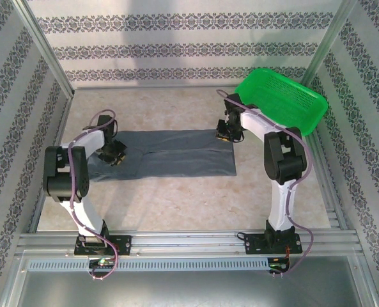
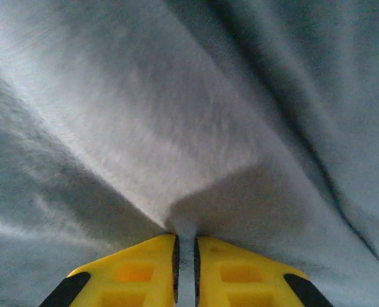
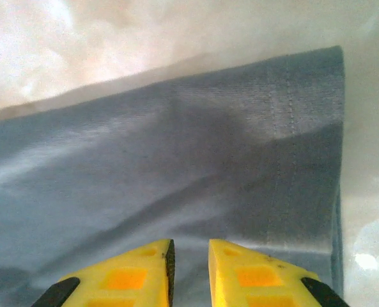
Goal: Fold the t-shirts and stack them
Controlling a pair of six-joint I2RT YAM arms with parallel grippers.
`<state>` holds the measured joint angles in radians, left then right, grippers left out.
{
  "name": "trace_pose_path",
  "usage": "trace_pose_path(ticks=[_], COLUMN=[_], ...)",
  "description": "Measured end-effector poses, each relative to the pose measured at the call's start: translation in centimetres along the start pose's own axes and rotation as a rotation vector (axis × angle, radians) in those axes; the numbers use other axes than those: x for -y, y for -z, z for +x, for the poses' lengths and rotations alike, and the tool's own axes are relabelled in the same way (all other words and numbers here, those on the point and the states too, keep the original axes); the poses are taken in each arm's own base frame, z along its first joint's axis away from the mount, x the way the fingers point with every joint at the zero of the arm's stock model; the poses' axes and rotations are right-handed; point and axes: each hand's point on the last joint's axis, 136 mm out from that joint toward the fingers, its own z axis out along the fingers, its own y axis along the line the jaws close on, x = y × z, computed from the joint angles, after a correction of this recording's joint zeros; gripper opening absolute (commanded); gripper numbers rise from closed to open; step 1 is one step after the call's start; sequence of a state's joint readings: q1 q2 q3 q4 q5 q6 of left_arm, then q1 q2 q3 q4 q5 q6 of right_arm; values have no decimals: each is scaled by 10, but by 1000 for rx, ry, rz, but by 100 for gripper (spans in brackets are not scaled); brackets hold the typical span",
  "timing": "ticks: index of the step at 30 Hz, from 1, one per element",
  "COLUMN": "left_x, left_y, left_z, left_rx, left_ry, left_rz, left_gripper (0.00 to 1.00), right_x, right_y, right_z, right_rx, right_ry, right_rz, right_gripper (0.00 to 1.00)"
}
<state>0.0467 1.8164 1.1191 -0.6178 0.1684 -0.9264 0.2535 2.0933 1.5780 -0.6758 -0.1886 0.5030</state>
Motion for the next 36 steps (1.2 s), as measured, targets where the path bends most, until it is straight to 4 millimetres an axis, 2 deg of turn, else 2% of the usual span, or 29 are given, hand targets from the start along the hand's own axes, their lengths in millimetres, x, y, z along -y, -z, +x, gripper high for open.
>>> trace_pose_path(ticks=[4,9,13,16,21,25,30,32,34,36], left_x=[19,71,124,173,260,311,359,377,389,392], left_y=[-3,-11,-20,-28,-41,-47,-51,-51,-49,-46], left_z=[-17,-56,-81,-86,-66,-30,2,11,16,17], left_rx=[18,60,86,90,88,61,12,-8,-22,-27], left_ry=[32,23,-8,-57,-172,-254,-312,-331,-342,-349], left_rz=[10,77,164,260,422,528,659,723,770,781], left_gripper=[16,16,16,16,17,17,19,25,29,35], right_x=[14,25,37,40,22,4,-14,-24,-34,-41], right_y=[-13,-9,3,9,10,9,8,6,5,5], right_z=[16,46,99,138,184,211,233,237,240,240], right_rx=[-74,-125,-192,-243,-310,-344,-384,-399,-416,-421], right_ry=[3,18,23,16,-6,-8,-57,-75,-81,-86], right_rz=[73,138,179,191,163,136,67,32,3,-14], right_gripper=[23,23,23,23,23,24,25,27,29,33])
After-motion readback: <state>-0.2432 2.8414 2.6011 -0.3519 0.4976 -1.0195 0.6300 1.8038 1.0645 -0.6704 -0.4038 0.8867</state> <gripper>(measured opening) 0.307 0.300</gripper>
